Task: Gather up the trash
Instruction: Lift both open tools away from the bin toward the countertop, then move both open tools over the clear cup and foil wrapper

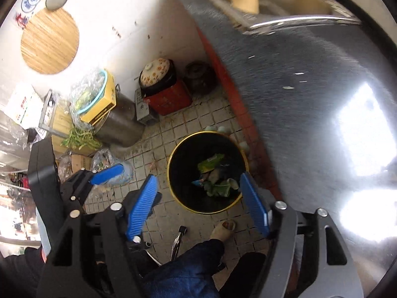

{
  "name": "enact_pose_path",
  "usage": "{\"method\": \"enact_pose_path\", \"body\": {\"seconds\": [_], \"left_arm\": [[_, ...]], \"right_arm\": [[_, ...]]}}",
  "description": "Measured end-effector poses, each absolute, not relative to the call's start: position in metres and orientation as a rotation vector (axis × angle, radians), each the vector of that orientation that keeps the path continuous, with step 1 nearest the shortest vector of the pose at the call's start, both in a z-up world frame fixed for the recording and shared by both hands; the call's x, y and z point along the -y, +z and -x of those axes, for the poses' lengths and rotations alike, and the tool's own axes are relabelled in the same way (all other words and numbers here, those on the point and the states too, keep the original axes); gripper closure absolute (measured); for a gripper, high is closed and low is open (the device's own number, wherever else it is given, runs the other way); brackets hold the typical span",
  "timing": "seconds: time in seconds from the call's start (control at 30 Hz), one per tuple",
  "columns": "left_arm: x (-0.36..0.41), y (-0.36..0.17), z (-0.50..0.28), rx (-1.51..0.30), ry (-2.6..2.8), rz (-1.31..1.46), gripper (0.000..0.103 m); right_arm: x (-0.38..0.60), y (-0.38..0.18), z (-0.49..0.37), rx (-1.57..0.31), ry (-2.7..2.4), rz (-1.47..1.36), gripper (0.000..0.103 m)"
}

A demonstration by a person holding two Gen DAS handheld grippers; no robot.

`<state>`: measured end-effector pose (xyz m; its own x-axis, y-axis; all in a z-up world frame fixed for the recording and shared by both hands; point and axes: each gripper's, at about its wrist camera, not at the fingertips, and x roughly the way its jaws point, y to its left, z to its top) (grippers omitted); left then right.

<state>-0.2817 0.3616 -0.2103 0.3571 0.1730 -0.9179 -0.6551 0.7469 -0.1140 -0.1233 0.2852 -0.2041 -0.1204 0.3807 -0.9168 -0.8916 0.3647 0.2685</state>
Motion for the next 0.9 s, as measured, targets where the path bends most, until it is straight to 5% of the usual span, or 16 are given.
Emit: {"method": "enact_pose_path", "body": {"seconds": [0.47,0.9], "left_arm": [[-0.196,-0.131,0.102,-1.016,0.097,0.179,0.009],[-0.009,-0.111,-0.041,-0.992,-0.293,-0.081,0.009]], "right_arm": [[-0.027,-0.098,-0.004,-0.996,0.728,0.234,0.024],[0.194,-0.097,-0.056,-0.956,0.359,0.016,0.024]]}}
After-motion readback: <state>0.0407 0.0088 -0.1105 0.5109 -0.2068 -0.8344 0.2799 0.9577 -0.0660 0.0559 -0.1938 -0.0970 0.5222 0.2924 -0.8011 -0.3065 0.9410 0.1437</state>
